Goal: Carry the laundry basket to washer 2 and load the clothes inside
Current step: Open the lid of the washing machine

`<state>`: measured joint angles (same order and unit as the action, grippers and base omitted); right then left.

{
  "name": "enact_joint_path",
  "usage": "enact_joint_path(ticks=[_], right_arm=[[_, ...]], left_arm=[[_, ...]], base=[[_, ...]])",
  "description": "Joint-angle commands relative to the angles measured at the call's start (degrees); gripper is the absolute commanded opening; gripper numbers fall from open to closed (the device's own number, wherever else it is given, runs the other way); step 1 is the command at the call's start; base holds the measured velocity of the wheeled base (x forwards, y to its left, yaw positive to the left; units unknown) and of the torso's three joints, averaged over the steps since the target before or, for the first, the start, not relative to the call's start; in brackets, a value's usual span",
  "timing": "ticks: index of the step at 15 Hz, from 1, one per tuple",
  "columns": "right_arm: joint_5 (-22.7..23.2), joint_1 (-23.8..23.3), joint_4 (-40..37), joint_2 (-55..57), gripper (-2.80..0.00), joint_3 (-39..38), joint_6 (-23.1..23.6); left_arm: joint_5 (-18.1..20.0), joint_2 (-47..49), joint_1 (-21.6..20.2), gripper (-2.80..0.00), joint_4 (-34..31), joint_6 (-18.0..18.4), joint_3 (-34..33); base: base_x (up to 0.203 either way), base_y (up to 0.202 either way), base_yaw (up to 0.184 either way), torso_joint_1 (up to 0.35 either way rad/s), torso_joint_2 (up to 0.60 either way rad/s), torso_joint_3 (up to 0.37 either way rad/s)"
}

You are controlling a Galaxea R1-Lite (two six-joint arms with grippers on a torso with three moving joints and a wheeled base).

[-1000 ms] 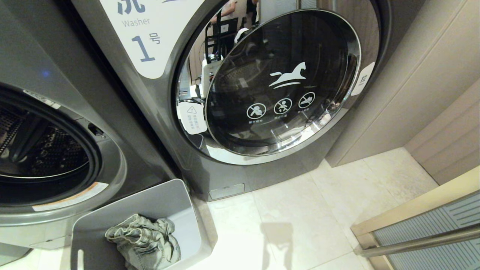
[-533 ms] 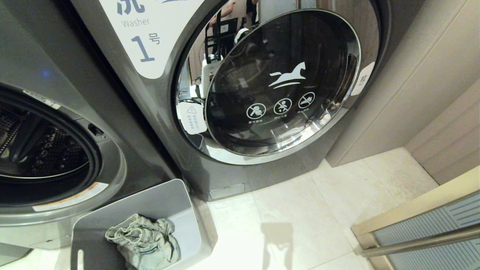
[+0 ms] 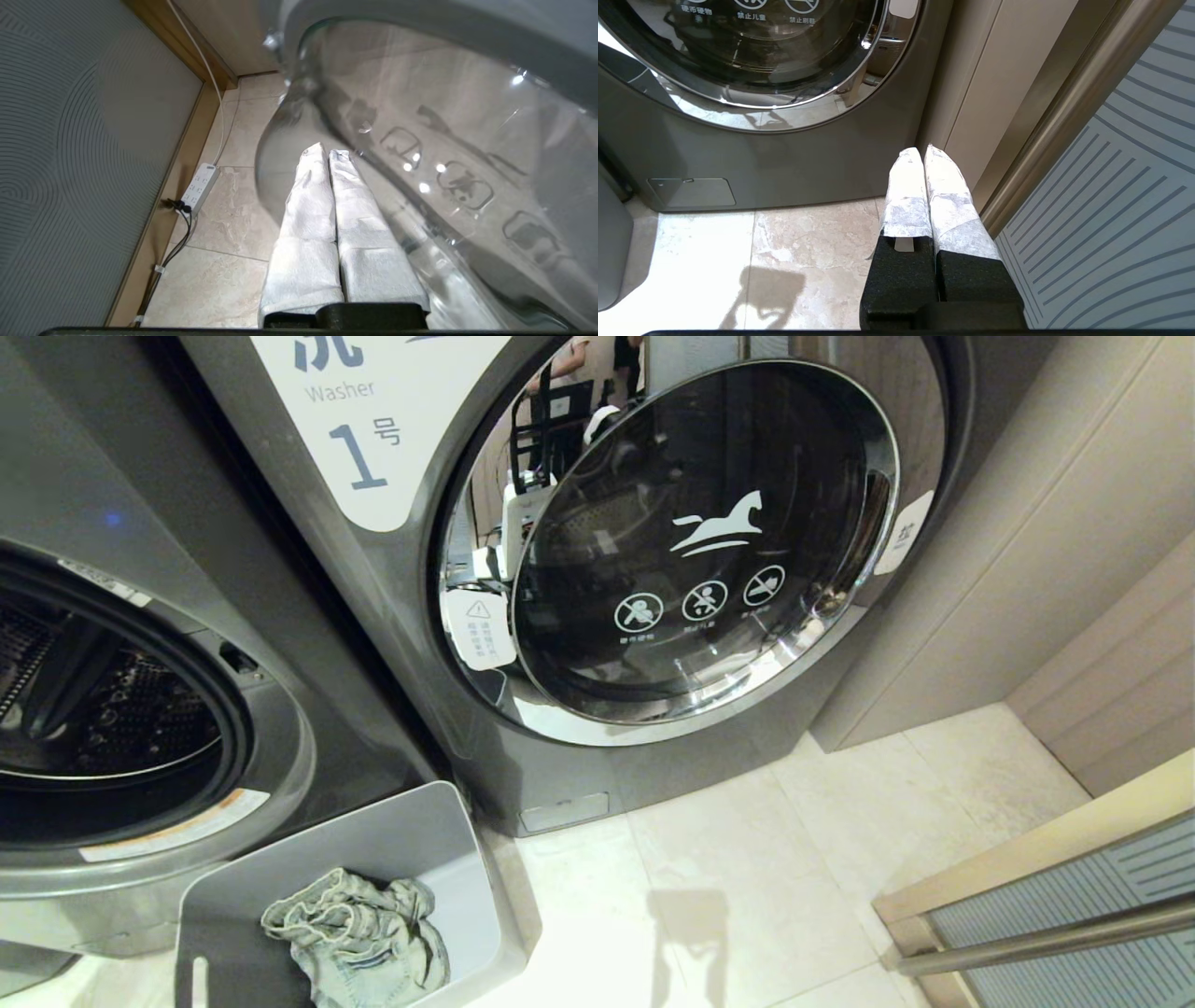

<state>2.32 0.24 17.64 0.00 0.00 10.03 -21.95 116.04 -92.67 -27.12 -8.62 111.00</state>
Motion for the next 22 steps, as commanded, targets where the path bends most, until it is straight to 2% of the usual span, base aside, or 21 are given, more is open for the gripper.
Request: enact_joint_path(ticks=[1,3,6,7,8,9,12,14,15,17,19,22], right_arm=[[0.1,0.0,0.1,0.0,-2.80,-2.3,0.1],[0.1,0.0,0.1,0.0,-2.80,-2.3,0.1],[0.1,0.0,0.1,0.0,-2.80,-2.3,0.1],[0.1,0.0,0.1,0.0,-2.80,-2.3,0.1],[0.1,0.0,0.1,0.0,-2.80,-2.3,0.1],[0.1,0.0,0.1,0.1,-2.80,-2.3,0.1],[0.1,0.0,0.1,0.1,-2.80,-2.3,0.1],[0.1,0.0,0.1,0.0,-2.80,-2.3,0.1],[0.1,0.0,0.1,0.1,-2.80,-2.3,0.1],[0.1,0.0,0.1,0.0,-2.80,-2.3,0.1],[0.1,0.0,0.1,0.0,-2.80,-2.3,0.1],[0.1,0.0,0.1,0.0,-2.80,-2.3,0.1]], left_arm=[[2.4,-5.7,-0.2,-2.80,-0.6,-0.1,-0.1],[6.8,-13.1,0.0,-2.80,-1.2,-0.2,-1.6],[19.7,-29.0,1.4,-2.80,-3.6,0.5,-9.5],[23.2,-34.5,1.9,-2.80,-4.6,1.6,-12.9],[25.1,-39.3,2.3,-2.80,-5.2,2.9,-16.3],[26.1,-44.6,2.6,-2.80,-5.6,4.0,-20.6],[25.9,-58.4,3.3,-2.80,-6.4,5.5,-33.9],[25.9,-65.6,6.5,-2.80,-6.9,6.8,-43.7],[25.9,-68.7,9.8,-2.80,-7.2,8.6,-49.3],[26.1,-73.2,19.3,-2.80,-7.7,13.7,-58.6],[27.2,-75.2,32.8,-2.80,-8.0,17.0,-64.1],[28.0,-76.4,55.7,-2.80,-8.1,18.2,-68.4]], base=[[0.000,0.000,0.000,0.000,0.00,0.000],[0.000,0.000,0.000,0.000,0.00,0.000],[0.000,0.000,0.000,0.000,0.00,0.000],[0.000,0.000,0.000,0.000,0.00,0.000],[0.000,0.000,0.000,0.000,0.00,0.000],[0.000,0.000,0.000,0.000,0.00,0.000],[0.000,0.000,0.000,0.000,0.00,0.000],[0.000,0.000,0.000,0.000,0.00,0.000],[0.000,0.000,0.000,0.000,0.00,0.000],[0.000,0.000,0.000,0.000,0.00,0.000],[0.000,0.000,0.000,0.000,0.00,0.000],[0.000,0.000,0.000,0.000,0.00,0.000]])
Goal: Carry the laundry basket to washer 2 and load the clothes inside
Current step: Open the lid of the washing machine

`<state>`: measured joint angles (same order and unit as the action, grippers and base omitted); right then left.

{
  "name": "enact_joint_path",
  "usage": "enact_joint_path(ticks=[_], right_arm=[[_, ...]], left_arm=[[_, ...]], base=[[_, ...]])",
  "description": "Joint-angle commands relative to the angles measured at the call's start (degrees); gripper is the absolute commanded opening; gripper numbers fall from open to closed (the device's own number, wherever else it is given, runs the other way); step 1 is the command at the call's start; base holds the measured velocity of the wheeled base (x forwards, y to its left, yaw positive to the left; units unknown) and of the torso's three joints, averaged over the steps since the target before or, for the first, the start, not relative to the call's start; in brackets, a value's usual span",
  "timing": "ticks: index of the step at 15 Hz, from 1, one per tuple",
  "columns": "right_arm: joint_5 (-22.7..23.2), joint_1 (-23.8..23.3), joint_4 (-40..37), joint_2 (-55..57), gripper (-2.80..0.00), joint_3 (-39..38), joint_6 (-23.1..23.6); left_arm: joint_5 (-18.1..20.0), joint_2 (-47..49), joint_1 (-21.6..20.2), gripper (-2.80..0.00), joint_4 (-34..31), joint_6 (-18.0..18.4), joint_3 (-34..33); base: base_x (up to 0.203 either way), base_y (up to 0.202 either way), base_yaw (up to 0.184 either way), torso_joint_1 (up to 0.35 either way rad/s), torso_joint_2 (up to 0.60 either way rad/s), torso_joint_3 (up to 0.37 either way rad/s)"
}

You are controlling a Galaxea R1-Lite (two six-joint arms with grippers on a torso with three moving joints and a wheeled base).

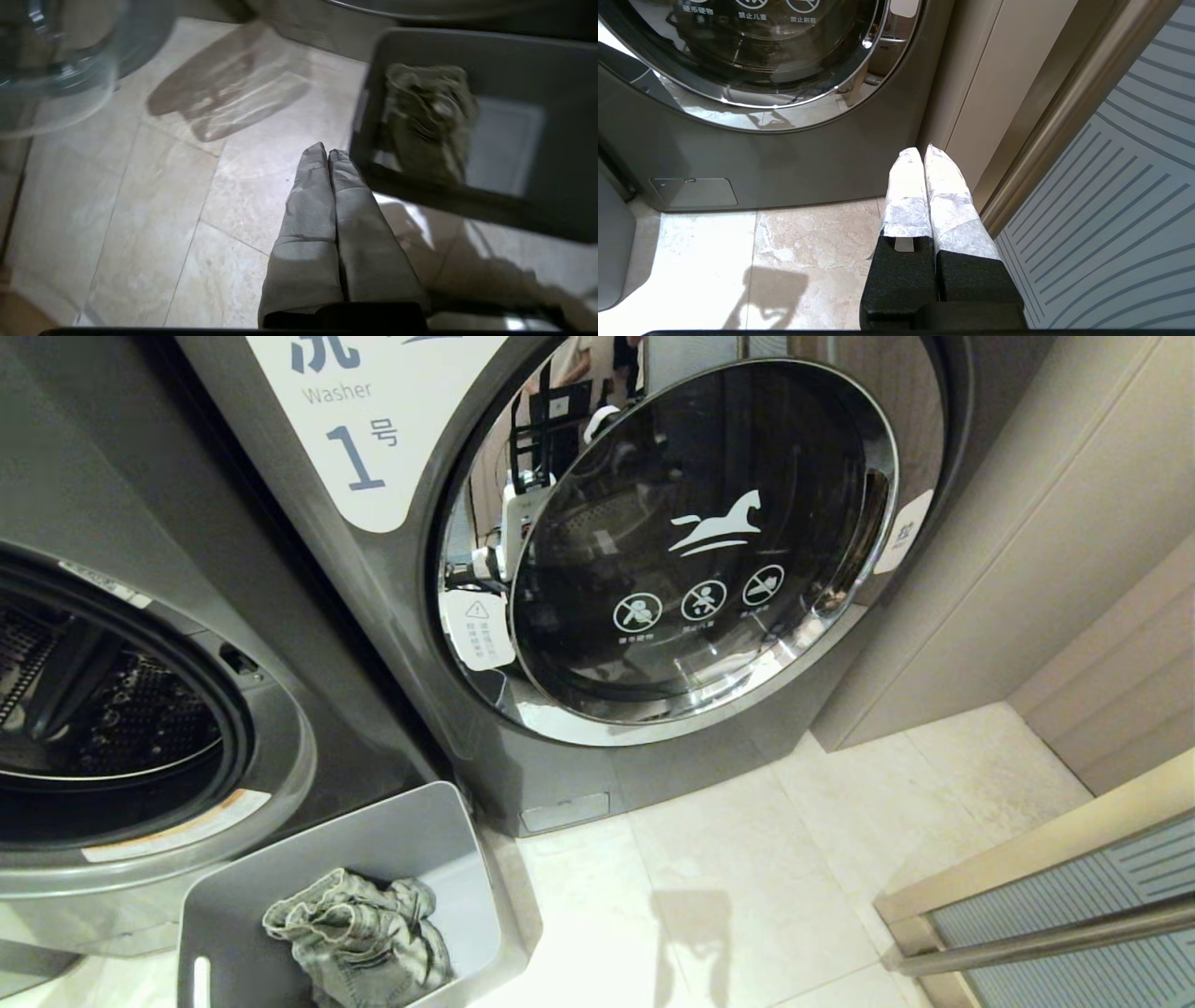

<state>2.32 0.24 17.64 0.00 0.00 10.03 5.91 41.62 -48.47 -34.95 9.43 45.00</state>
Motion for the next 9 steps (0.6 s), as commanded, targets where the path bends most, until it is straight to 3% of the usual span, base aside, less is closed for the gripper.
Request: enact_joint_path(ticks=[1,4,6,7,9], right_arm=[[0.1,0.0,0.1,0.0,-2.80,-2.3,0.1],[0.1,0.0,0.1,0.0,-2.80,-2.3,0.1],[0.1,0.0,0.1,0.0,-2.80,-2.3,0.1],[0.1,0.0,0.1,0.1,-2.80,-2.3,0.1],[0.1,0.0,0.1,0.0,-2.80,-2.3,0.1]], left_arm=[[0.3,-2.3,19.4,-2.80,-0.1,0.1,-3.6],[0.4,-4.6,44.9,-2.80,1.8,-3.3,-7.4],[0.5,-9.2,57.5,-2.80,5.9,-6.2,-13.2],[0.6,-13.4,60.6,-2.80,7.7,-7.0,-16.6],[0.7,-22.0,61.4,-2.80,9.9,-7.8,-22.7]], base=[[0.000,0.000,0.000,0.000,0.00,0.000],[0.000,0.000,0.000,0.000,0.00,0.000],[0.000,0.000,0.000,0.000,0.00,0.000],[0.000,0.000,0.000,0.000,0.00,0.000],[0.000,0.000,0.000,0.000,0.00,0.000]])
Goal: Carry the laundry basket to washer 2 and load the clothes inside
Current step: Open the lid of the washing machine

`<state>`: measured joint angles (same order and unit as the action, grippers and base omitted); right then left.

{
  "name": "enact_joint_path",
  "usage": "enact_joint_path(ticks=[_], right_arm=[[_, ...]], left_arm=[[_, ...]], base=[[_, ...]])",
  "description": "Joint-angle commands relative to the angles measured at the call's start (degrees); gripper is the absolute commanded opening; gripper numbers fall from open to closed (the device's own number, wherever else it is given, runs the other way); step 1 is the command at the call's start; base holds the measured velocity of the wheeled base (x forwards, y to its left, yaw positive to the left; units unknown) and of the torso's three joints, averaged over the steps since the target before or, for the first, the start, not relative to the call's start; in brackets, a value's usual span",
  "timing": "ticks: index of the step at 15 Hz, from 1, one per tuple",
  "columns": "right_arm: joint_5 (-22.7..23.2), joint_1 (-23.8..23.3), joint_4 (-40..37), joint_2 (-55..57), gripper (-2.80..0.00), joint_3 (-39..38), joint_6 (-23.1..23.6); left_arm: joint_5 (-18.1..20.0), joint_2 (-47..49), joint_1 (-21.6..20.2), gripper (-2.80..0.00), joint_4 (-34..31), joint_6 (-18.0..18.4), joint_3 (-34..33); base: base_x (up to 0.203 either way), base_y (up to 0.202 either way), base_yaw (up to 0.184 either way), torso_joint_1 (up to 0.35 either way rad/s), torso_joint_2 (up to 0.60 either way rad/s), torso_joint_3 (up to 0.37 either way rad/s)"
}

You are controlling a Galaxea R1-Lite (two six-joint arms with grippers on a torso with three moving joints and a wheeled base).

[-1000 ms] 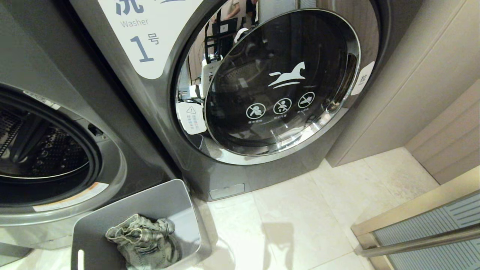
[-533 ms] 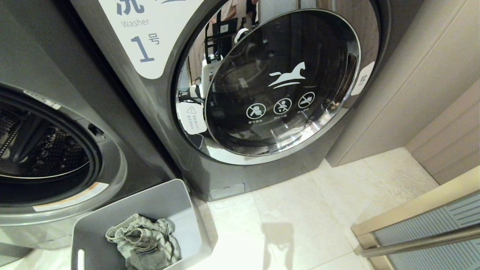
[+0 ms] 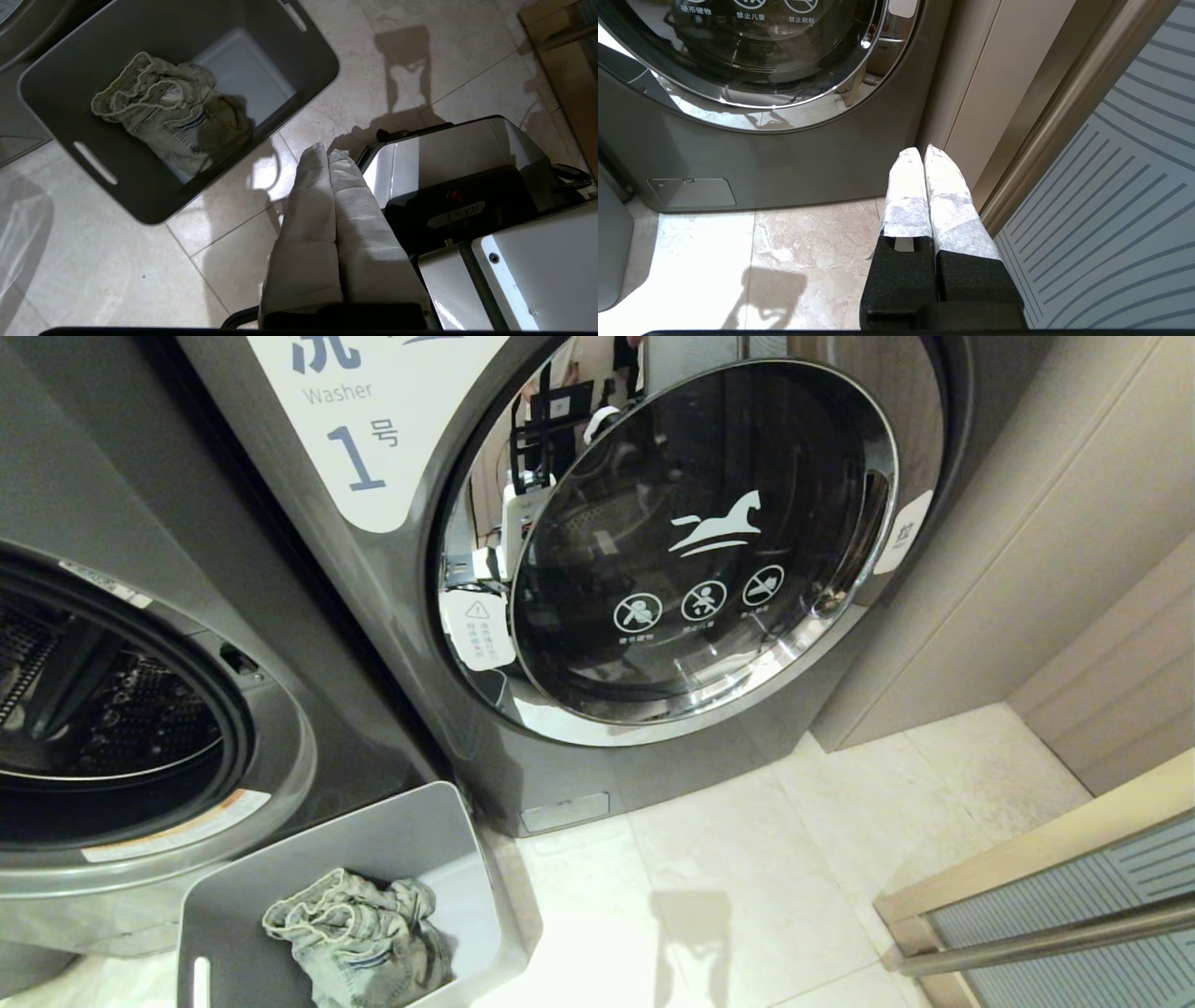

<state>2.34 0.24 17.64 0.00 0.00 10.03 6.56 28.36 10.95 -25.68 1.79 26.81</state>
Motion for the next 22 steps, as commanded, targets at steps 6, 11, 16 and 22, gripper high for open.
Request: enact_joint_path(ticks=[6,11,16,22], right_arm=[[-0.1,0.0,0.1,0.0,-2.80,-2.3,0.0],[0.0,0.0,0.1,0.1,-2.80,-2.3,-0.6],[-0.4,0.0,0.3,0.0,-2.80,-2.3,-8.2],[-0.7,0.0,0.4,0.0,-2.80,-2.3,-8.6]], left_arm=[[-4.7,-11.6,1.3,-2.80,27.2,-0.1,-27.2],[-5.5,-12.5,-4.8,-2.80,28.5,-0.9,-26.8],[-5.7,-10.2,-6.9,-2.80,28.6,-0.9,-26.8],[-5.1,-17.8,-9.2,-2.80,25.9,1.8,-26.8]], base=[[0.000,0.000,0.000,0.000,0.00,0.000],[0.000,0.000,0.000,0.000,0.00,0.000],[0.000,0.000,0.000,0.000,0.00,0.000],[0.000,0.000,0.000,0.000,0.00,0.000]])
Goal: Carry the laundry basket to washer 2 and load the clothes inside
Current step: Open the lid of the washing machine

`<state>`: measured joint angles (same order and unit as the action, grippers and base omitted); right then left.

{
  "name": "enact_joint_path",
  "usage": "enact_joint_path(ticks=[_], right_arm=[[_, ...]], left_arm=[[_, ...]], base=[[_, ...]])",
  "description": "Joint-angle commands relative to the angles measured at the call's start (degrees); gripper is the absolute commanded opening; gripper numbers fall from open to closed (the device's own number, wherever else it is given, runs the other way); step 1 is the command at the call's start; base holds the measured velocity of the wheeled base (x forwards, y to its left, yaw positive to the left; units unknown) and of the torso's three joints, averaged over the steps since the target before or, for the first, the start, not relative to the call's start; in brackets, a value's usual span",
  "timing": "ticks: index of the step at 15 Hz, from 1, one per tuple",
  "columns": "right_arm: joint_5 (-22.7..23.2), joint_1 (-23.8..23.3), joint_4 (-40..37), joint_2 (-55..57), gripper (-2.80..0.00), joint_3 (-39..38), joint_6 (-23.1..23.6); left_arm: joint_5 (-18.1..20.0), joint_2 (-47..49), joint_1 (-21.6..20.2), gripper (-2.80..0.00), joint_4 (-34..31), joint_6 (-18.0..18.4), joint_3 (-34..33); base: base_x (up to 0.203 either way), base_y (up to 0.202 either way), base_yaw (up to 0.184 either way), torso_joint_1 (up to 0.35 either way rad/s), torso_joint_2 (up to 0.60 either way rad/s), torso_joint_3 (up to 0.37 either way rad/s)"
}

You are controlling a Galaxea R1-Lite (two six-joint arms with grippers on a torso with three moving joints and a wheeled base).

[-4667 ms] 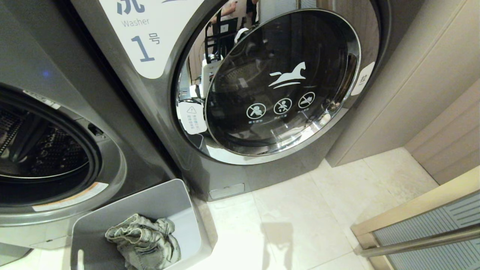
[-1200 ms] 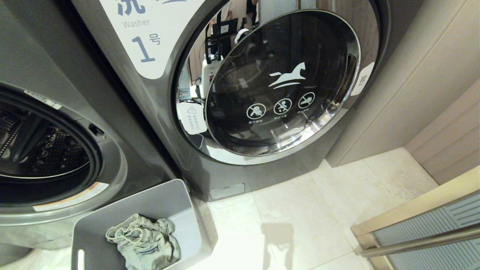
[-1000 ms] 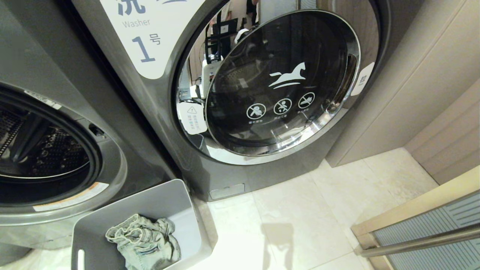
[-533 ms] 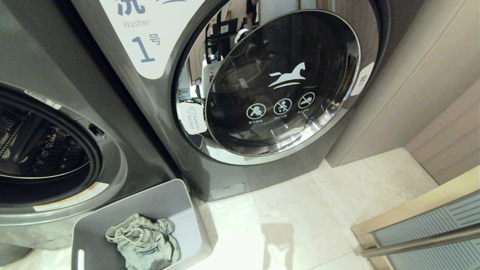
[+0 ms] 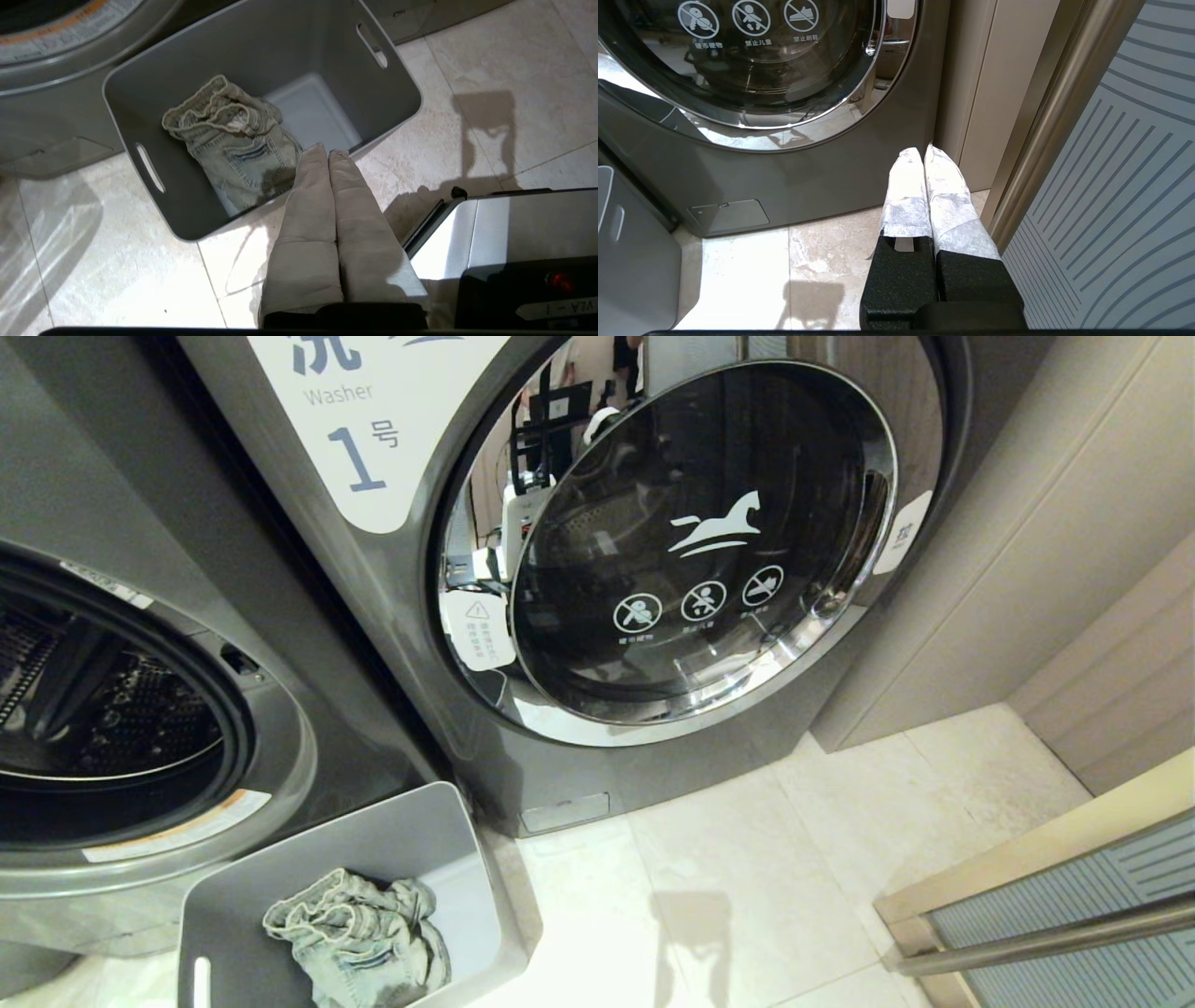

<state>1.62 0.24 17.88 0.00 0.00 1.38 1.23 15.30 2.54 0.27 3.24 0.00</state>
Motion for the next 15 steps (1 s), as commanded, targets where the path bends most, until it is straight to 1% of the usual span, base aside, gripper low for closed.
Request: enact_joint_path(ticks=[1,3,4,10,15], right_arm=[[0.0,0.0,0.1,0.0,-2.80,-2.3,0.0],[0.0,0.0,0.1,0.0,-2.80,-2.3,0.0],[0.0,0.0,0.1,0.0,-2.80,-2.3,0.0],[0.0,0.0,0.1,0.1,-2.80,-2.3,0.0],[0.0,0.0,0.1,0.1,-2.80,-2.3,0.0]], left_arm=[[0.3,-8.9,-1.3,-2.80,-0.1,0.8,0.0],[0.2,-14.9,-2.0,-2.80,-0.4,1.1,0.0],[-0.2,-15.4,-2.2,-2.80,-0.5,1.2,0.0],[-0.4,-15.3,-2.3,-2.80,-0.5,1.4,0.0],[-0.4,-15.3,-2.3,-2.80,-0.5,1.4,0.0]], base=[[0.000,0.000,0.000,0.000,0.00,0.000],[0.000,0.000,0.000,0.000,0.00,0.000],[0.000,0.000,0.000,0.000,0.00,0.000],[0.000,0.000,0.000,0.001,0.00,0.007],[0.000,0.000,0.000,0.002,0.00,0.167]])
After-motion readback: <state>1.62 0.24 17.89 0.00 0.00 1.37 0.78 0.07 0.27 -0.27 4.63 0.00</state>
